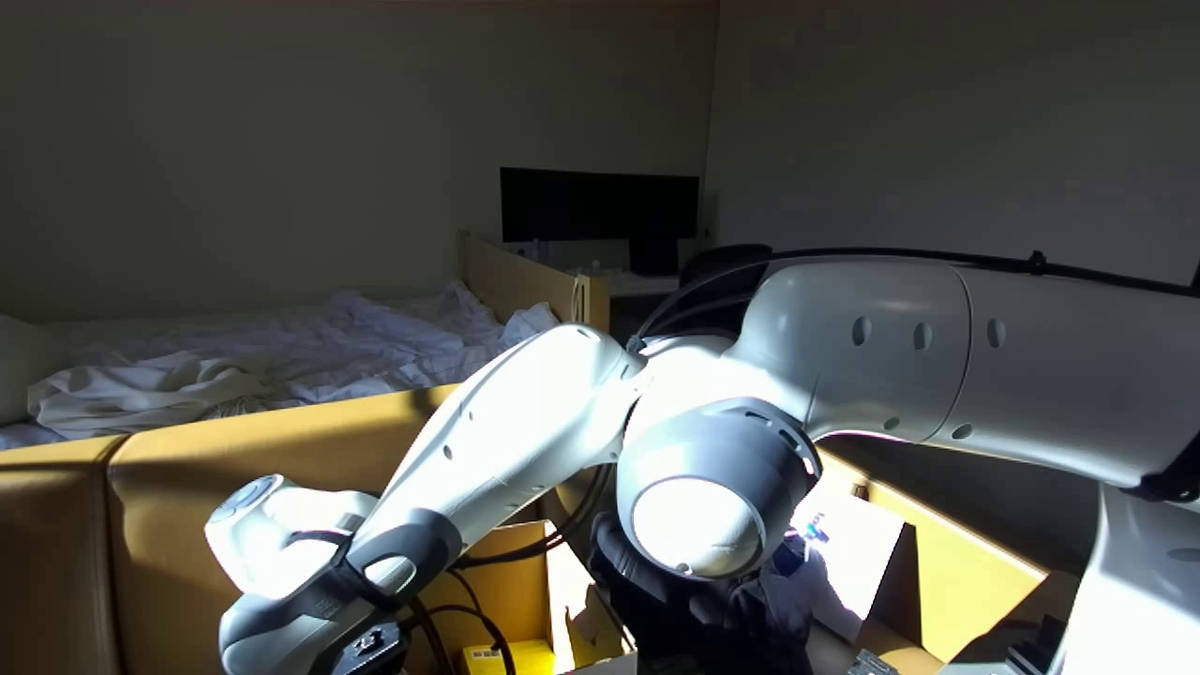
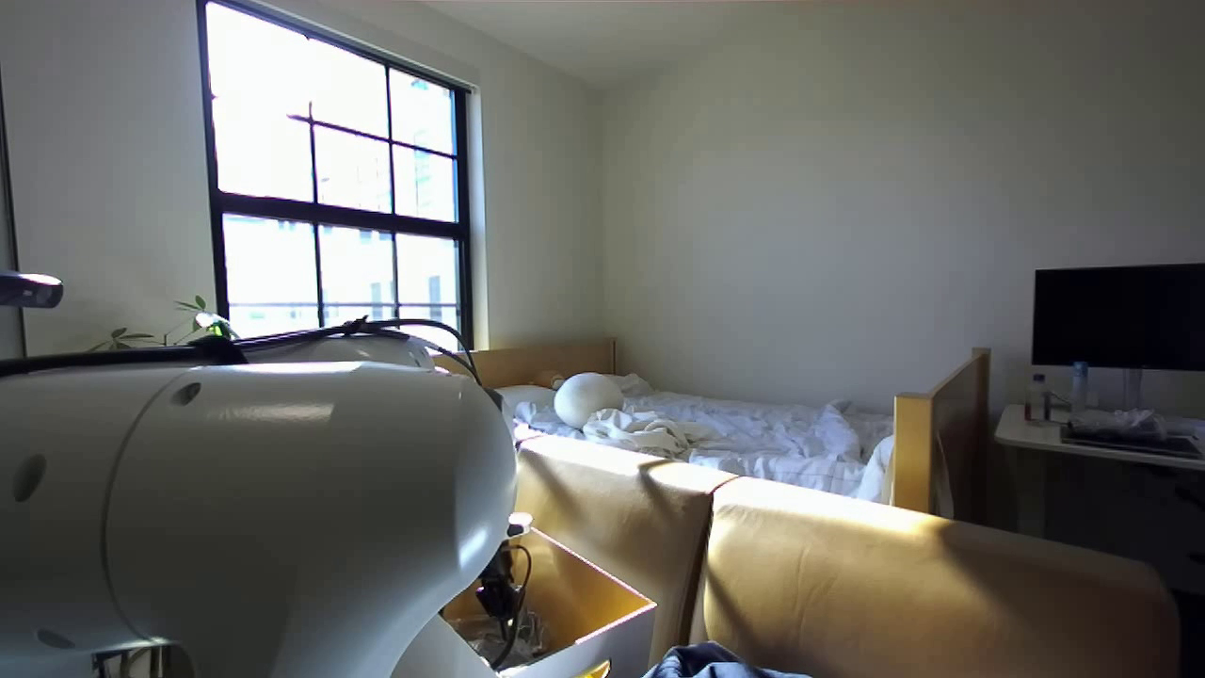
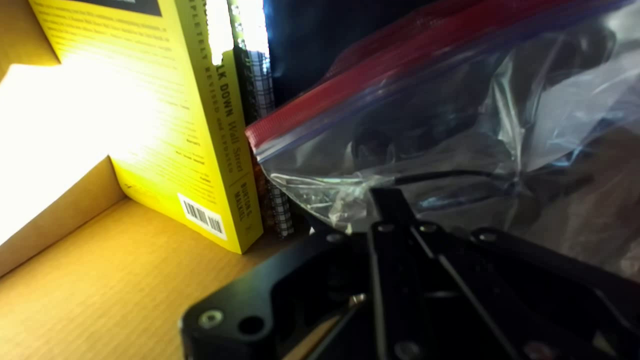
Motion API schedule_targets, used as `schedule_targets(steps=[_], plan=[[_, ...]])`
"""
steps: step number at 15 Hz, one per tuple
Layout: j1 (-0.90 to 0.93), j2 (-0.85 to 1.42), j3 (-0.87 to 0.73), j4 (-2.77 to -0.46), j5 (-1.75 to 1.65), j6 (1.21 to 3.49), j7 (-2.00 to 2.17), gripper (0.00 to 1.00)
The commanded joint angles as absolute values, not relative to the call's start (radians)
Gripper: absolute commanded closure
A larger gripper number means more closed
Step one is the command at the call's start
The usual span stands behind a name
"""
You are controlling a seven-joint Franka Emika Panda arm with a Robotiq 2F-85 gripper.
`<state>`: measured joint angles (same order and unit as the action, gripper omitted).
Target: Remove the black hood and the plastic bag, and put them on the couch
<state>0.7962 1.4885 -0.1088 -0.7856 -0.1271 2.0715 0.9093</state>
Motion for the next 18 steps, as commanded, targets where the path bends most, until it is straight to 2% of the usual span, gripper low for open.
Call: schedule_targets(steps=[1, 5, 10, 11, 13, 18], plan=[[0.789, 1.488, -0.097, -0.78, -0.154, 2.091, 0.909, 0.95], [0.793, 1.488, -0.107, -0.786, -0.159, 2.158, 0.93, 0.95], [0.804, 1.488, -0.156, -0.804, -0.199, 2.394, 0.984, 0.96], [0.805, 1.489, -0.166, -0.807, -0.207, 2.431, 1.001, 0.71], [0.81, 1.489, -0.19, -0.814, -0.217, 2.481, 1.041, 0.68], [0.813, 1.492, -0.217, -0.827, -0.255, 2.541, 1.082, 0.37]])
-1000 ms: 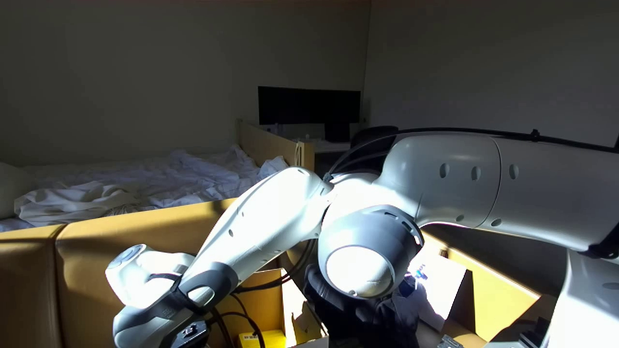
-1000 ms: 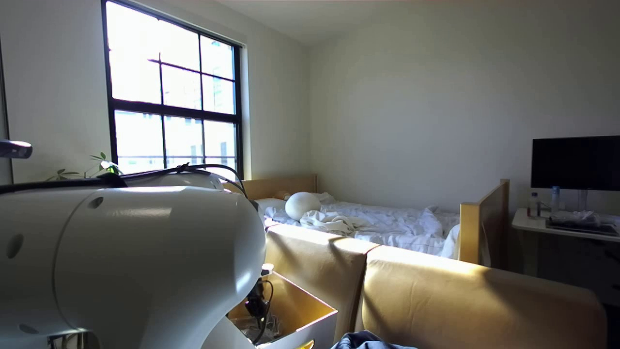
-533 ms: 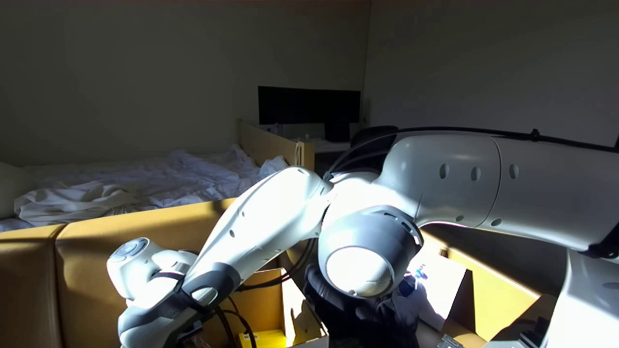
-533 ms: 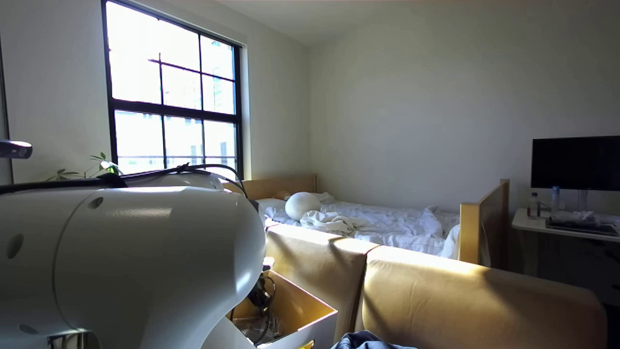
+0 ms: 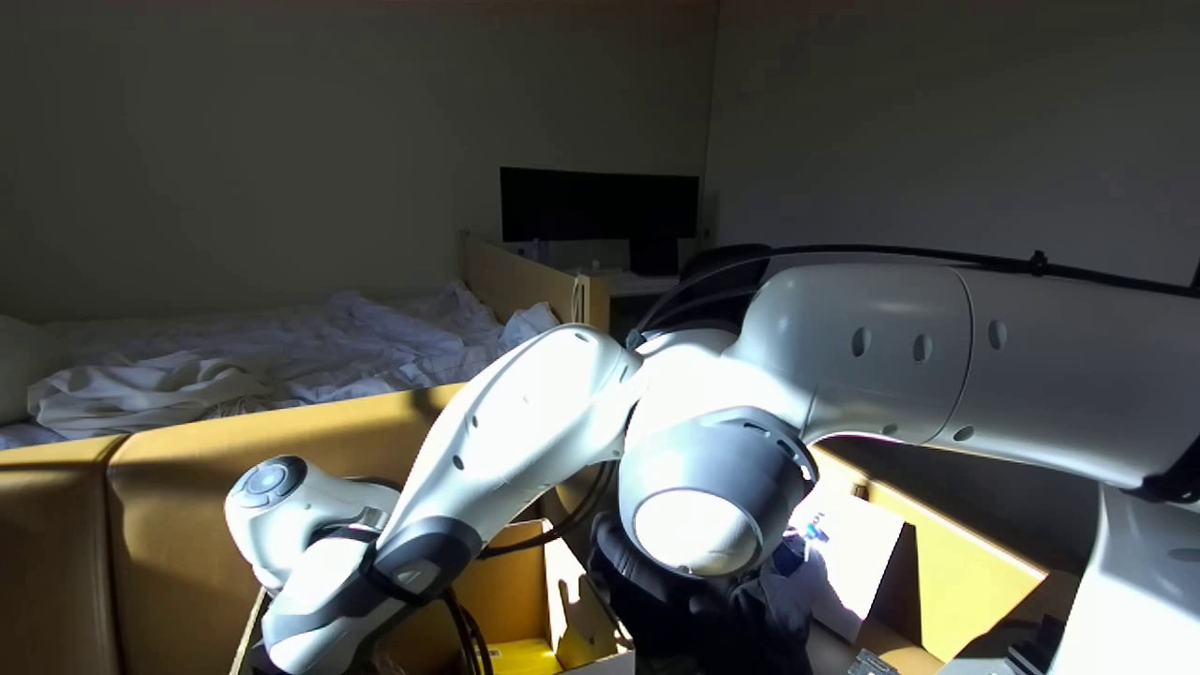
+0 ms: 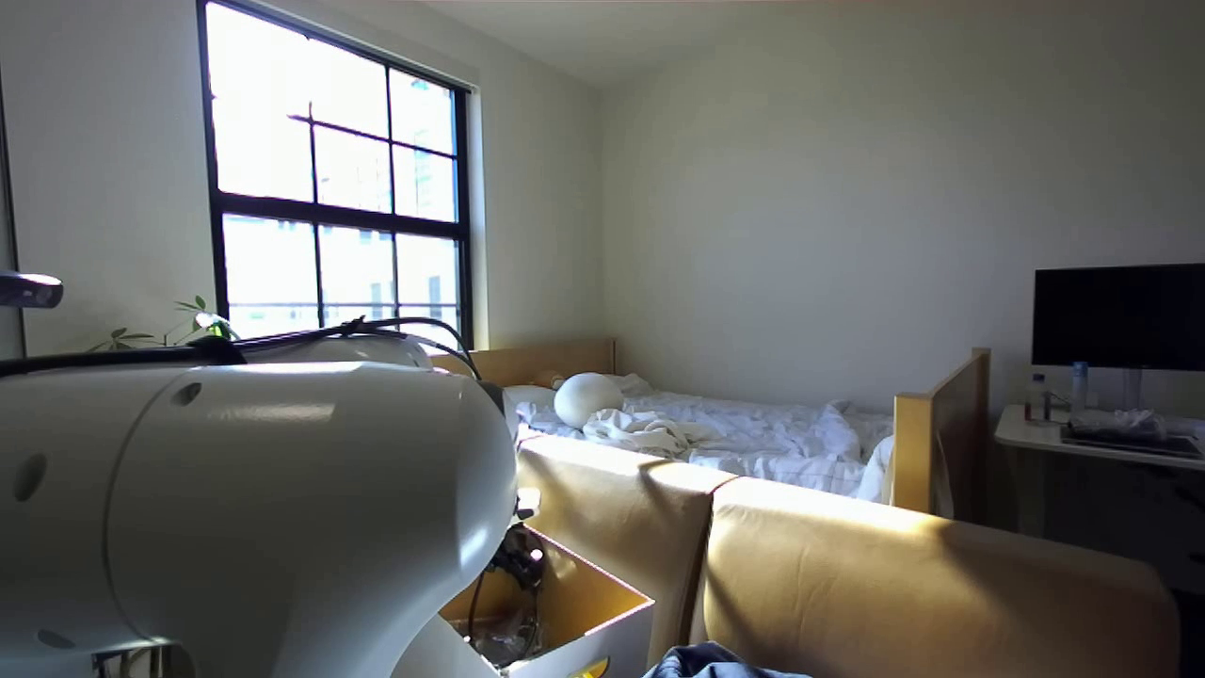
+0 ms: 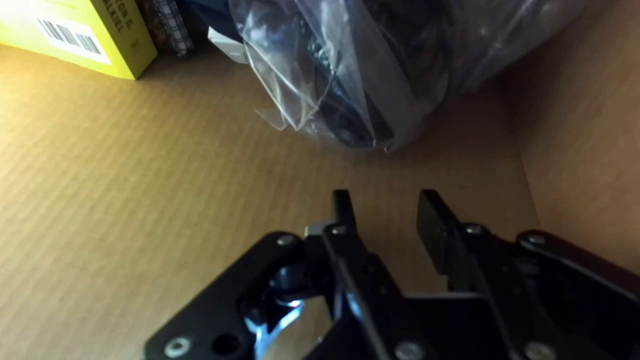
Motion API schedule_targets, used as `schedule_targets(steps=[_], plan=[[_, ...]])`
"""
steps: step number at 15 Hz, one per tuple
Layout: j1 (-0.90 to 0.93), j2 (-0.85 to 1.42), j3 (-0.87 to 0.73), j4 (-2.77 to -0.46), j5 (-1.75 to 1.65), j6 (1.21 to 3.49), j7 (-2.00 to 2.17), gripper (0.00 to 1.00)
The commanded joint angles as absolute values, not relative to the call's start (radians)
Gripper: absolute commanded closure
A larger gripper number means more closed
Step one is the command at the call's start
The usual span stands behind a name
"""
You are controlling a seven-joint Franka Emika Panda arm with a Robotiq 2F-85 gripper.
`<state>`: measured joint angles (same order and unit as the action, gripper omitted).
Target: Remove the black hood and the plastic bag, and put them on the couch
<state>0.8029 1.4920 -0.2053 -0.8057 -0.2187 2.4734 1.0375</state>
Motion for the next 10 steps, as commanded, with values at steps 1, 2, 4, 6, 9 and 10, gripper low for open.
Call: schedule_targets(steps=[1, 2, 4, 6, 9, 10], plan=[[0.811, 1.493, -0.214, -0.829, -0.258, 2.557, 1.073, 0.31], [0.811, 1.493, -0.215, -0.833, -0.259, 2.572, 1.07, 0.23], [0.812, 1.494, -0.213, -0.841, -0.262, 2.59, 1.053, 0.11], [0.823, 1.494, -0.239, -0.847, -0.278, 2.601, 1.076, 0.0], [0.825, 1.494, -0.246, -0.851, -0.281, 2.607, 1.091, 0.0], [0.806, 1.494, -0.191, -0.847, -0.259, 2.583, 1.024, 0.0]])
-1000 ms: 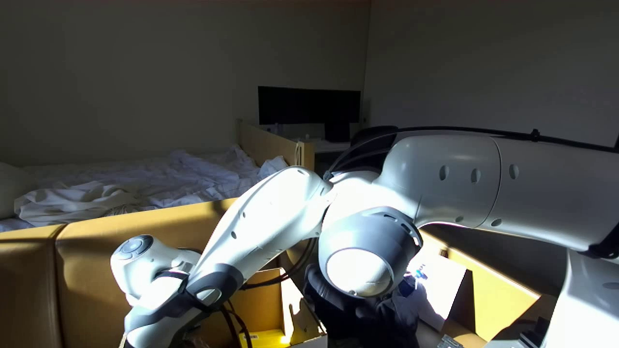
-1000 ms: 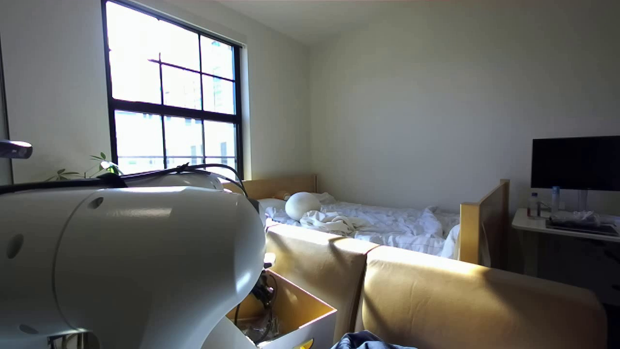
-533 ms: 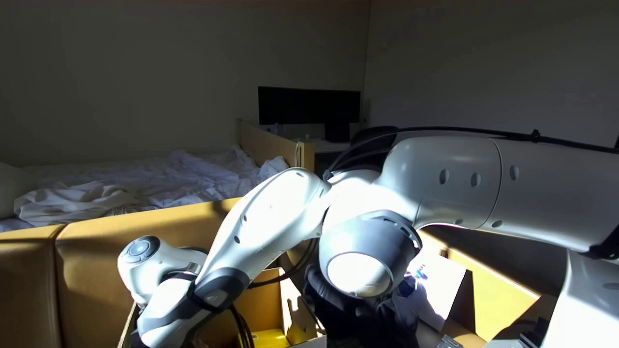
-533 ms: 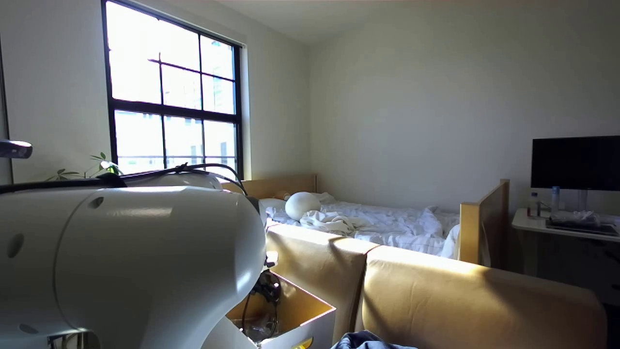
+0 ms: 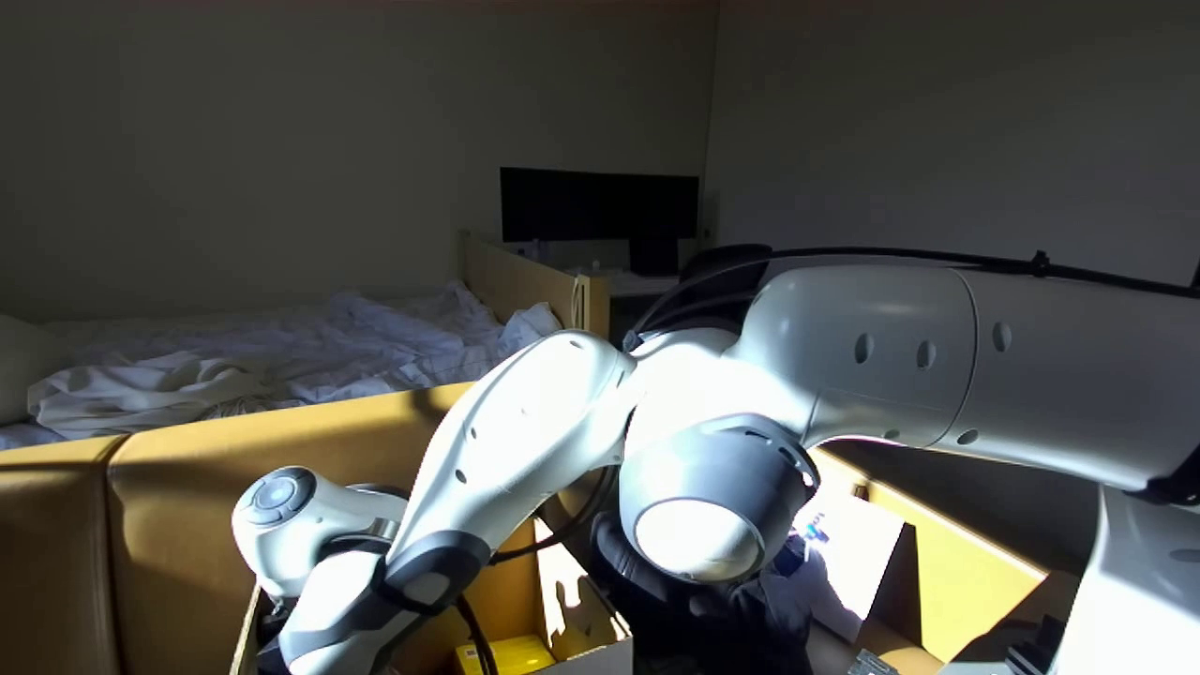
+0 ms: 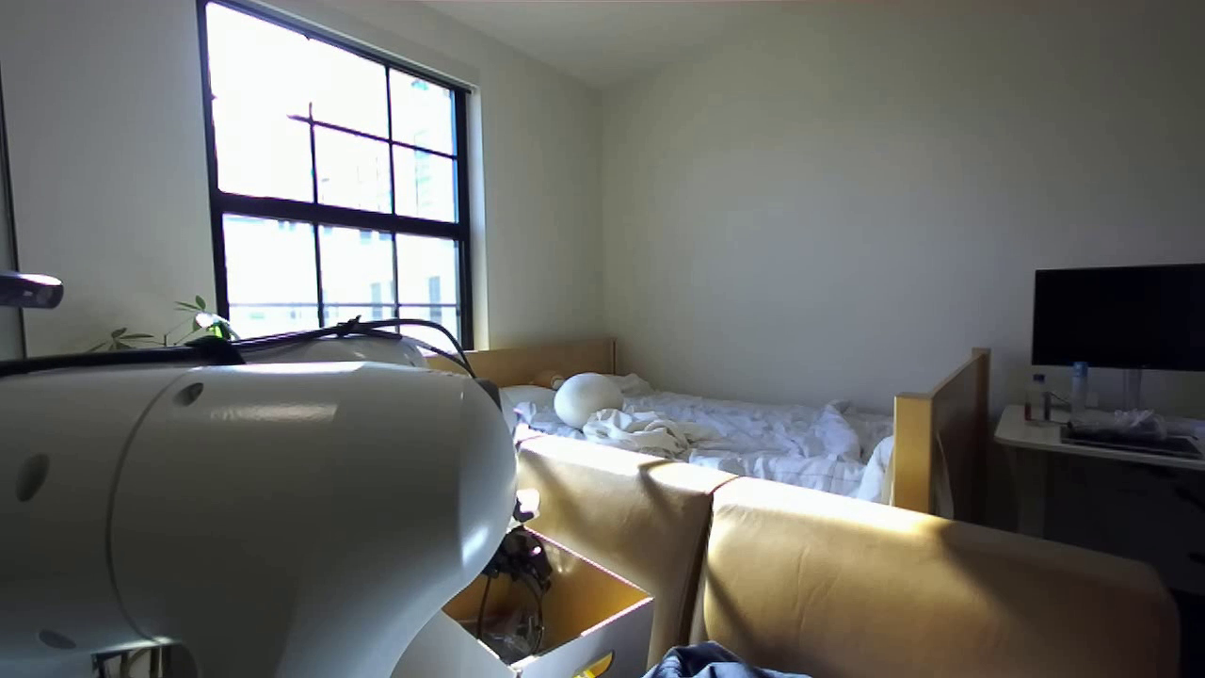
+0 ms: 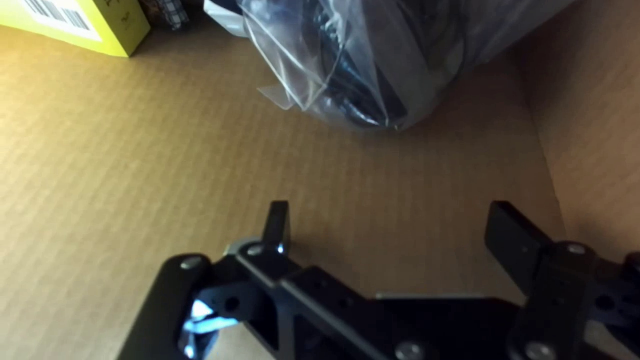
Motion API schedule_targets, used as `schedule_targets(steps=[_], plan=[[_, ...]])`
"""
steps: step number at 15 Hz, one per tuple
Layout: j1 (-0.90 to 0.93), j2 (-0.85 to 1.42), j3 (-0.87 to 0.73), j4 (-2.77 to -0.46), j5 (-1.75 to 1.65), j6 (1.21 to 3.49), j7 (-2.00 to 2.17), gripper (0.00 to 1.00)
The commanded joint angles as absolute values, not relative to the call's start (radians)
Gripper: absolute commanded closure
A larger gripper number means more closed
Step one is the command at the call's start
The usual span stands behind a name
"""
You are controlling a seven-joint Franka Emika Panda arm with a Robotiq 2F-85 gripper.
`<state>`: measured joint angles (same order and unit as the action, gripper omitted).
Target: Remove the black hood and the plastic bag, and put them on the couch
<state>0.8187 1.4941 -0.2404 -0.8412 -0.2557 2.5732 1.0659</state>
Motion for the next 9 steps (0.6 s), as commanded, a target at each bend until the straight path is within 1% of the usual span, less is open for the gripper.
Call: schedule_targets(steps=[1, 4, 6, 9], plan=[[0.789, 1.481, -0.134, -0.868, -0.225, 2.571, 0.954, 0.0], [0.749, 1.461, -0.008, -0.903, -0.19, 2.49, 0.848, 0.0], [0.728, 1.459, 0.043, -0.901, -0.178, 2.388, 0.802, 0.0], [0.724, 1.463, 0.051, -0.878, -0.191, 2.273, 0.777, 0.0]])
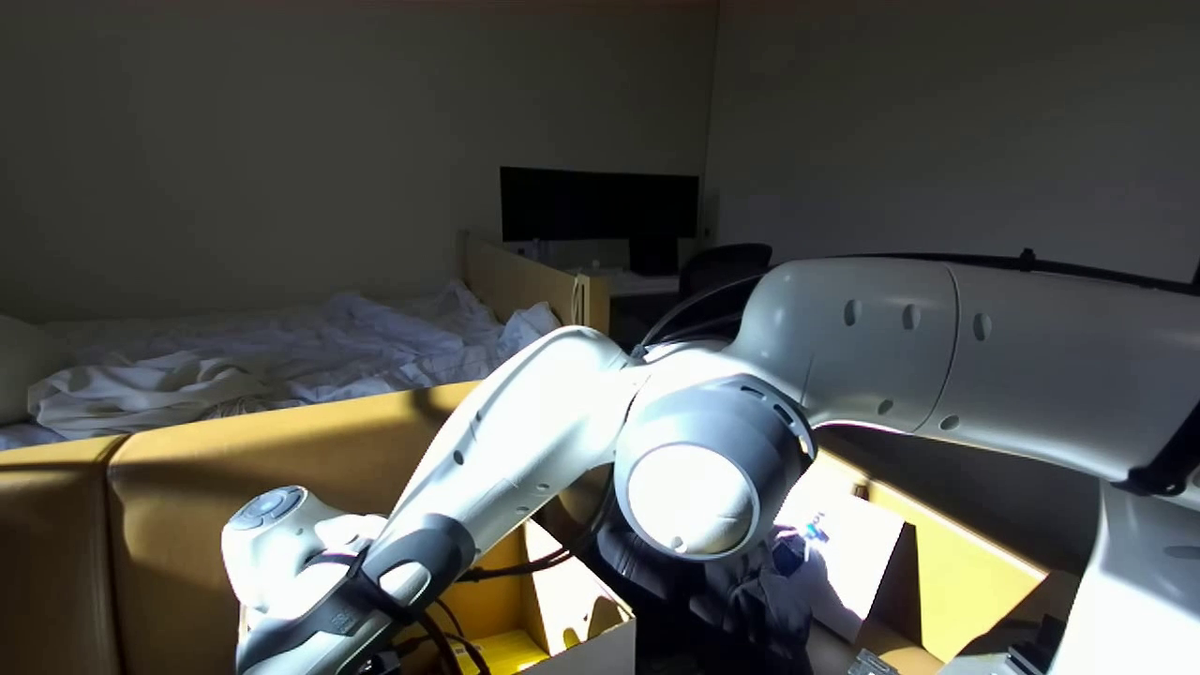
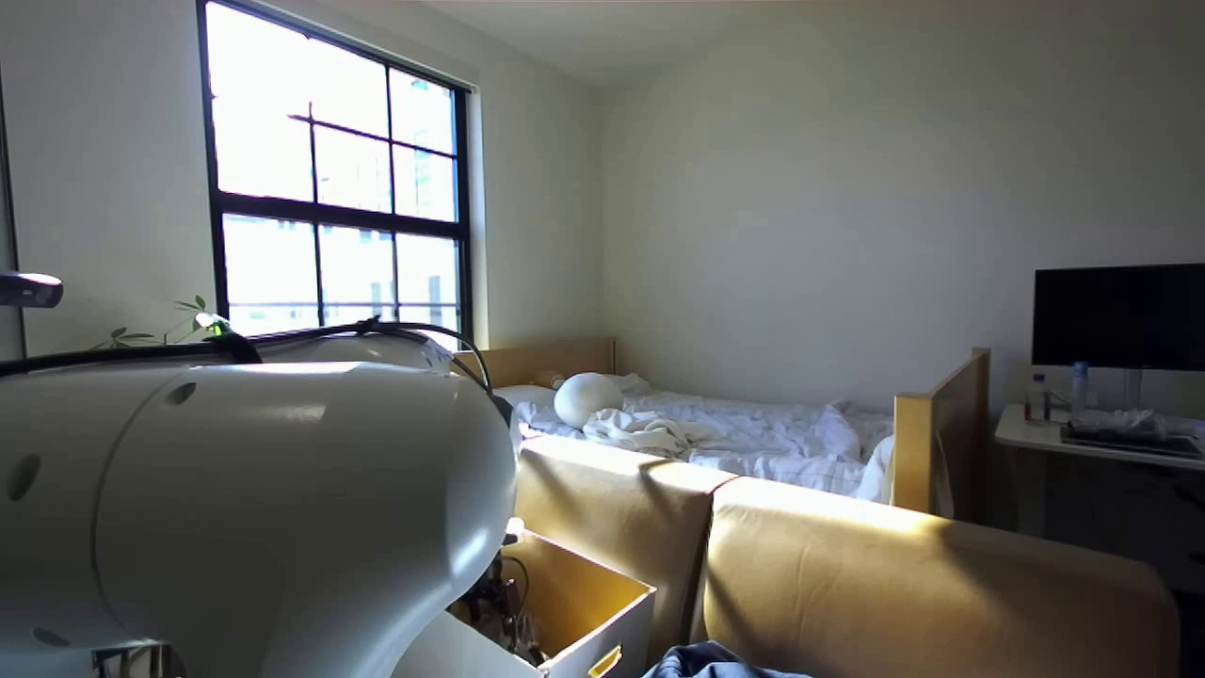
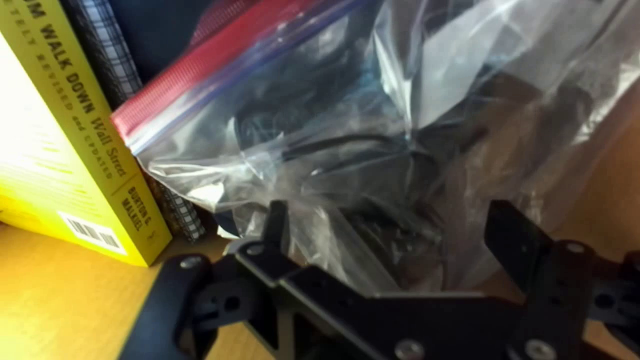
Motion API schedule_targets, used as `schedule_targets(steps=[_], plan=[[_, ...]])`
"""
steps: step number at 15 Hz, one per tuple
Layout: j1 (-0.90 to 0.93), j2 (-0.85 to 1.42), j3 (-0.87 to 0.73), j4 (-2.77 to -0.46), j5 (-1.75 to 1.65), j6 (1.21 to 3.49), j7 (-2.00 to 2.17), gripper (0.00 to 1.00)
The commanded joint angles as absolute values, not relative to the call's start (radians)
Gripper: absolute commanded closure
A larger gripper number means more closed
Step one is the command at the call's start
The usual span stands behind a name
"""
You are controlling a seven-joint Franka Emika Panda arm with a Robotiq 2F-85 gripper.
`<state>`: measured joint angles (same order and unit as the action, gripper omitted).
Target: Remove the black hood and the plastic bag, and put them on the couch
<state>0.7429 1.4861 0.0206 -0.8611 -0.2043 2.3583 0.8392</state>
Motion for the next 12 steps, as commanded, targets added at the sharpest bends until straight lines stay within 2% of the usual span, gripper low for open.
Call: schedule_targets(steps=[1, 2, 6, 12], plan=[[0.721, 1.459, 0.058, -0.877, -0.189, 2.225, 0.764, 0.0], [0.752, 1.482, 0.007, -0.853, -0.171, 2.288, 0.805, 0.0], [0.749, 1.479, 0.014, -0.852, -0.17, 2.247, 0.793, 0.0], [0.797, 1.479, -0.101, -0.859, -0.211, 2.343, 0.919, 0.0]])
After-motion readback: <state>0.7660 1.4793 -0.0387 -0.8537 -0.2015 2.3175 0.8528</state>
